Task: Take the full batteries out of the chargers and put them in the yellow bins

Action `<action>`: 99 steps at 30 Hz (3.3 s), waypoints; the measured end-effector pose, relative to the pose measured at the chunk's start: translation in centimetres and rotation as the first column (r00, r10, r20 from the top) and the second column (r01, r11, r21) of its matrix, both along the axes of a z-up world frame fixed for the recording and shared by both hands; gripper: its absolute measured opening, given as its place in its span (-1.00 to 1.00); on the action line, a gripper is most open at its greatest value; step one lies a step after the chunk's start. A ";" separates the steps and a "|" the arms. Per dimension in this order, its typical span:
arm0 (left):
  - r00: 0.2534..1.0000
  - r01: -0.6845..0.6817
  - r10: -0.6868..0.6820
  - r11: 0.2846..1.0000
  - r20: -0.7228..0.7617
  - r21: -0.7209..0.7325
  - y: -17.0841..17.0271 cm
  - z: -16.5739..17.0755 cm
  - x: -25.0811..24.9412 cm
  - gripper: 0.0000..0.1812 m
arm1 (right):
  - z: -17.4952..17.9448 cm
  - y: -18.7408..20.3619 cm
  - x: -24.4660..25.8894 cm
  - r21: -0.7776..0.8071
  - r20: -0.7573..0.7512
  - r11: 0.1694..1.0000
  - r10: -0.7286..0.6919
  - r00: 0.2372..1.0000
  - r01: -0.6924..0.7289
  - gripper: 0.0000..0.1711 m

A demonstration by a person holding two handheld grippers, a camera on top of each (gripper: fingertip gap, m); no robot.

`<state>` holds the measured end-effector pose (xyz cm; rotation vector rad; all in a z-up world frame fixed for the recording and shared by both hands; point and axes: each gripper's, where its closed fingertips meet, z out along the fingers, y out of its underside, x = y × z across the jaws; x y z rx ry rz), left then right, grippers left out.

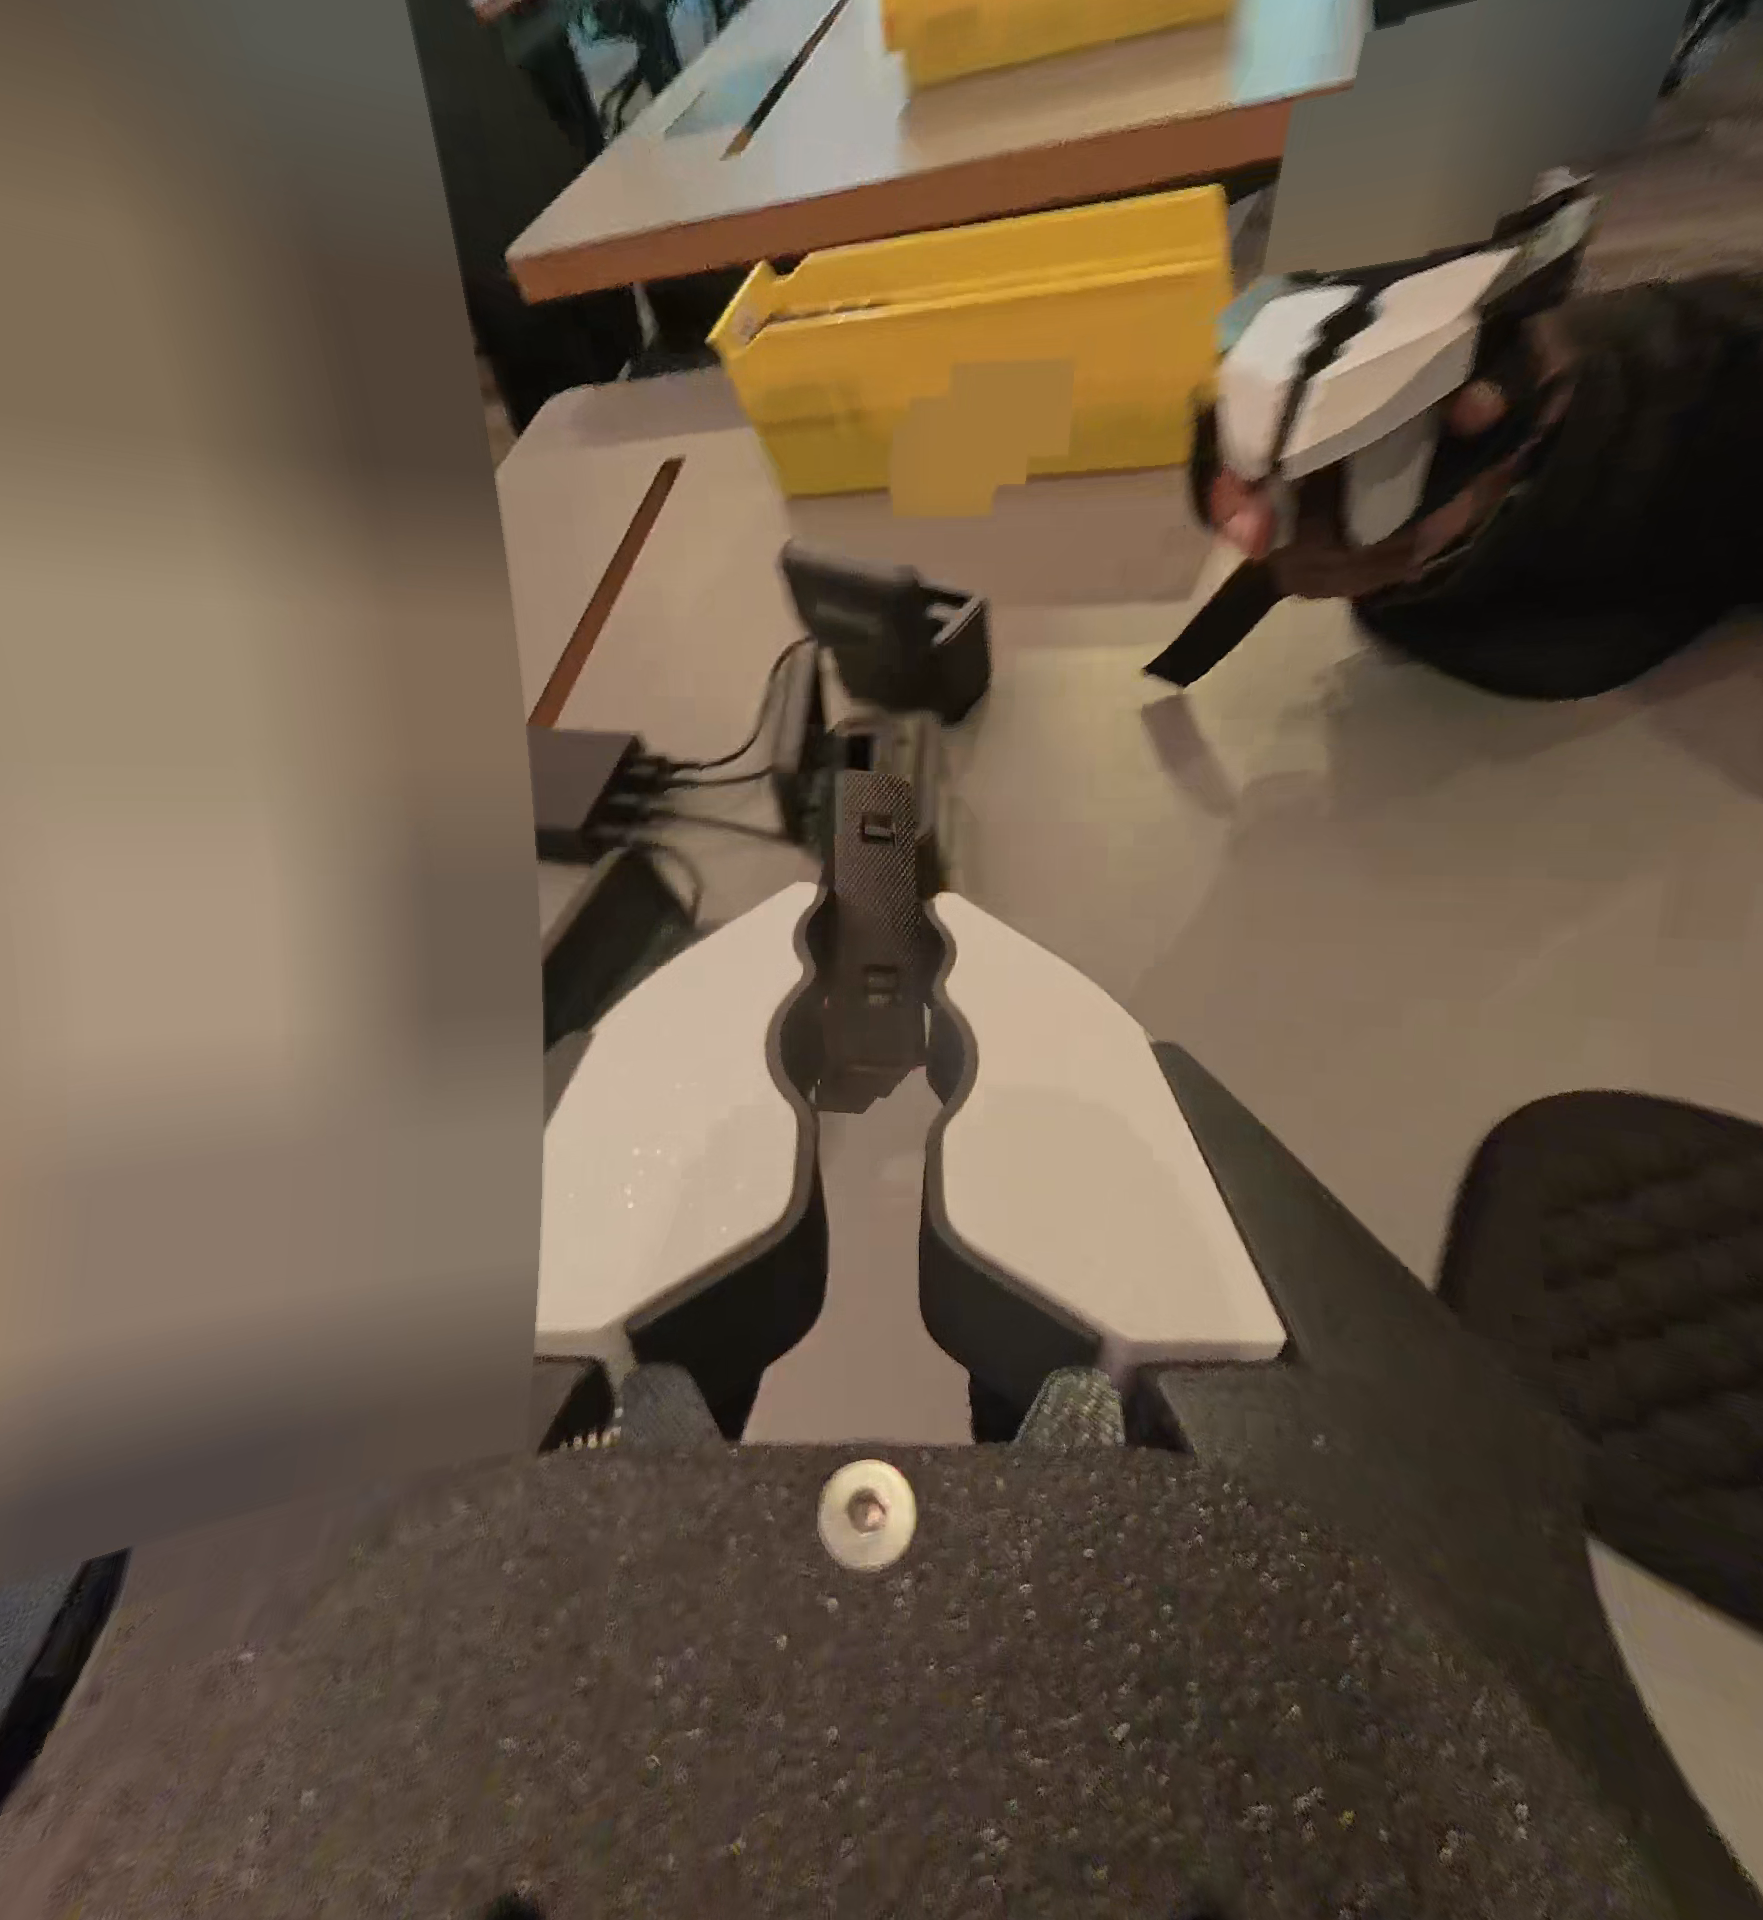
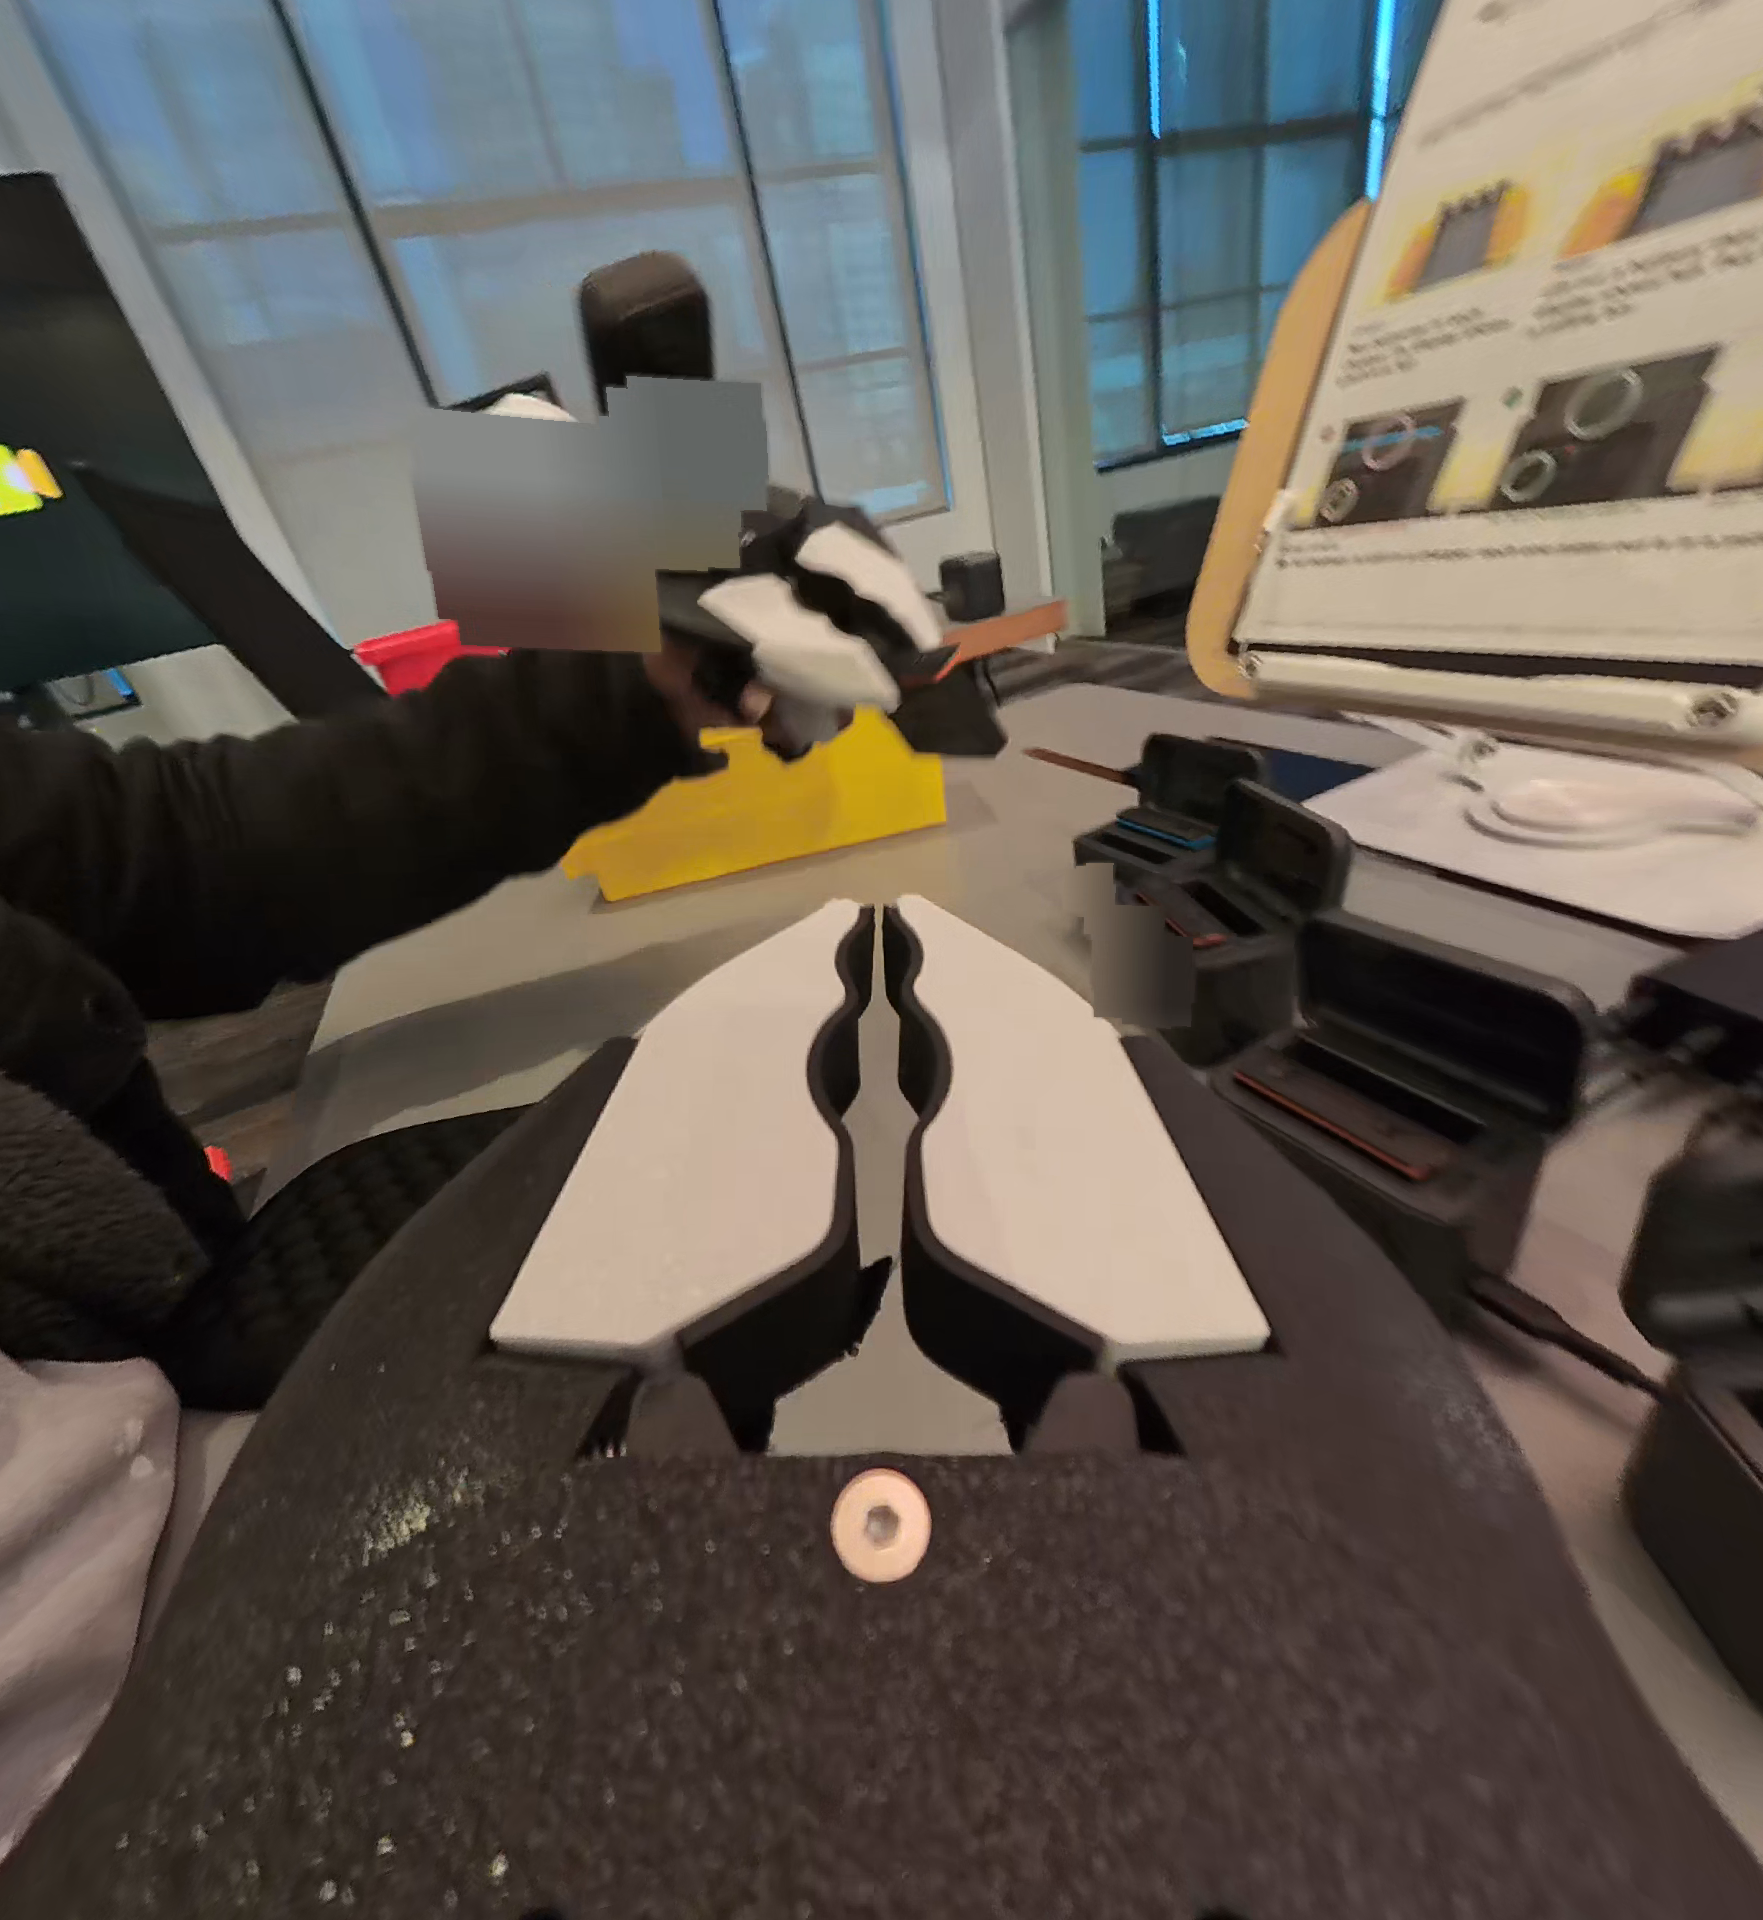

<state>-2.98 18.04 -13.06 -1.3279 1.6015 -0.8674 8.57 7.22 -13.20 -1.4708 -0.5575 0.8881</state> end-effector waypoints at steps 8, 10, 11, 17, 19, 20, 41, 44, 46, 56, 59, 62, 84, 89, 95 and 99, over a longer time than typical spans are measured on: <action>0.988 -0.093 0.072 0.984 -0.138 -0.150 8.4 -3.6 -1.4 -0.83 | 0.0 1.1 3.5 0.023 0.049 0.983 -0.183 0.982 0.182 -1.00; 0.983 -0.099 0.068 0.978 -0.168 -0.186 9.5 -4.8 -1.3 -0.83 | -0.2 1.4 4.1 0.007 0.039 0.980 -0.201 0.979 0.201 -1.00; 0.981 -0.098 0.061 0.974 -0.182 -0.203 9.9 -5.4 -1.3 -0.83 | -0.4 1.5 4.3 -0.006 0.033 0.979 -0.203 0.979 0.204 -1.00; 0.973 -0.059 0.001 0.969 -0.231 -0.242 10.8 -7.3 -0.8 -0.83 | -1.0 1.7 4.0 -0.022 0.048 0.981 -0.193 0.980 0.194 -1.00; 0.970 -0.050 -0.011 0.969 -0.243 -0.241 11.1 -7.8 -0.8 -0.83 | -1.2 1.7 3.9 -0.026 0.051 0.982 -0.187 0.981 0.189 -1.00; 0.970 -0.045 -0.015 0.970 -0.242 -0.241 11.3 -7.9 -0.8 -0.83 | -1.2 1.7 3.9 -0.028 0.051 0.982 -0.186 0.981 0.187 -1.00; 0.958 0.041 -0.116 0.961 -0.261 -0.274 11.4 -9.8 -0.6 -0.83 | -2.2 2.1 3.9 -0.058 0.061 0.982 -0.179 0.982 0.182 -1.00; 0.959 0.029 -0.102 0.964 -0.264 -0.266 11.4 -10.0 -0.6 -0.83 | -2.2 2.1 3.8 -0.064 0.061 0.982 -0.175 0.983 0.179 -1.00; 0.960 0.021 -0.091 0.966 -0.265 -0.256 11.5 -10.0 -0.6 -0.83 | -2.3 2.1 3.7 -0.062 0.064 0.982 -0.174 0.983 0.178 -1.00; 0.941 -0.021 -0.041 0.984 -0.337 -0.177 11.5 -9.5 -1.1 -0.72 | -2.3 2.0 3.6 -0.061 0.074 0.983 -0.169 0.983 0.174 -1.00; 0.924 -0.032 -0.009 0.995 -0.382 -0.099 11.6 -9.0 -1.3 -0.75 | -2.4 2.0 3.5 -0.065 0.075 0.983 -0.165 0.983 0.170 -1.00; 0.881 -0.032 0.026 0.999 -0.472 -0.004 11.6 -9.1 -1.5 -0.77 | -2.5 1.9 3.4 -0.066 0.079 0.984 -0.161 0.984 0.166 -1.00; 0.621 0.076 0.129 0.972 -0.773 0.224 11.9 -10.5 -0.5 -0.82 | -2.4 1.7 3.2 -0.068 0.083 0.987 -0.141 0.986 0.147 -1.00; 0.757 0.018 0.068 0.992 -0.650 0.125 11.9 -10.5 -0.3 -0.83 | -2.5 1.7 3.2 -0.071 0.086 0.987 -0.138 0.987 0.144 -1.00; 0.834 -0.008 0.064 0.995 -0.548 0.103 11.9 -10.4 -0.1 -0.83 | -2.7 1.7 3.2 -0.079 0.086 0.987 -0.136 0.987 0.143 -1.00; 0.812 -0.008 0.076 0.993 -0.578 0.119 11.9 -10.8 -0.3 -0.83 | -2.7 1.7 3.1 -0.078 0.090 0.987 -0.133 0.987 0.140 -1.00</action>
